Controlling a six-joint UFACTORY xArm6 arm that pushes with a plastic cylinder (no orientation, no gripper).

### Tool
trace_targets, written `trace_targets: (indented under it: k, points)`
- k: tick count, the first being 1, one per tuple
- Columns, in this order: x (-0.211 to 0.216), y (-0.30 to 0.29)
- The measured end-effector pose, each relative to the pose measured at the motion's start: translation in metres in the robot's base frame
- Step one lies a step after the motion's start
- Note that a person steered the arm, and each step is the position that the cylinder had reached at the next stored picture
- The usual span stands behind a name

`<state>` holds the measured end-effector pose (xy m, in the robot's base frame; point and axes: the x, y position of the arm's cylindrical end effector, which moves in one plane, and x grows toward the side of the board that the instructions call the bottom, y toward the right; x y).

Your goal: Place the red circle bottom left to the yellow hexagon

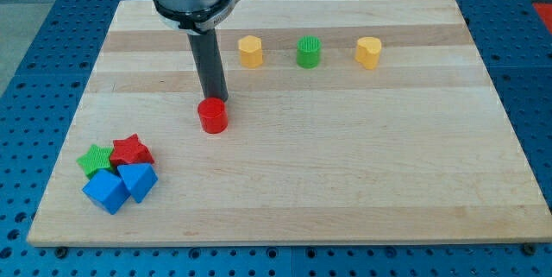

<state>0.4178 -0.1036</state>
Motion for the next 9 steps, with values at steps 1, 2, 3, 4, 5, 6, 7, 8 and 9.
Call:
trace_targets:
  k: [1, 2, 3, 4, 5, 6, 7, 8, 9]
  points:
    - [-0.013, -0.019]
    - [0.041, -0.038]
    - [0.061, -0.039]
    - [0.072, -0.039]
    - [0.058, -0.014]
    - [0.038, 0.004]
    - [0.038, 0.007]
    - [0.038, 0.009]
    - [0.038, 0.01]
